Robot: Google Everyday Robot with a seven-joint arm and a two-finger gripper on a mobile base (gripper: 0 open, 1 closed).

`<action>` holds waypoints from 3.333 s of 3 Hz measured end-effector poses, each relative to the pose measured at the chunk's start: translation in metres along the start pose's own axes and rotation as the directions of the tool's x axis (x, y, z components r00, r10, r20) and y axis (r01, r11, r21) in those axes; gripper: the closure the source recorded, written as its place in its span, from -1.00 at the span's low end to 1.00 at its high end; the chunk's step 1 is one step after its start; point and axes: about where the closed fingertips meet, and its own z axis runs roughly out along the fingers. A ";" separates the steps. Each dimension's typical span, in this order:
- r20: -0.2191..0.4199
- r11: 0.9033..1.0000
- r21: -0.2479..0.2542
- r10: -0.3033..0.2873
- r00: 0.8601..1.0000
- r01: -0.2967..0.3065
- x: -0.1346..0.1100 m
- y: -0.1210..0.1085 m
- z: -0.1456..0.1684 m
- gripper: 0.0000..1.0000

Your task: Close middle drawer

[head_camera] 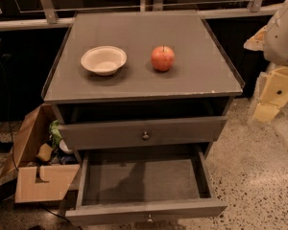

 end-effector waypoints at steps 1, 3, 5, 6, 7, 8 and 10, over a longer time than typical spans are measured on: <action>0.000 1.000 0.000 0.000 1.000 0.000 0.000 0.000 0.000 -0.99; 0.000 1.000 0.000 0.000 1.000 0.000 0.000 0.000 0.000 -0.08; -0.013 1.000 0.007 0.020 1.000 -0.020 0.009 0.007 0.007 0.84; -0.006 0.998 -0.001 0.059 0.998 -0.059 0.022 0.039 0.025 1.00; -0.027 0.988 -0.088 0.121 0.992 -0.123 0.043 0.087 0.079 1.00; -0.090 0.958 -0.229 0.156 0.984 -0.173 0.064 0.143 0.150 1.00; -0.109 0.941 -0.267 0.183 0.977 -0.206 0.066 0.166 0.179 1.00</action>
Offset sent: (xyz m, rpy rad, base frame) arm 0.0000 0.0000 0.0000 0.0000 0.0000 0.0000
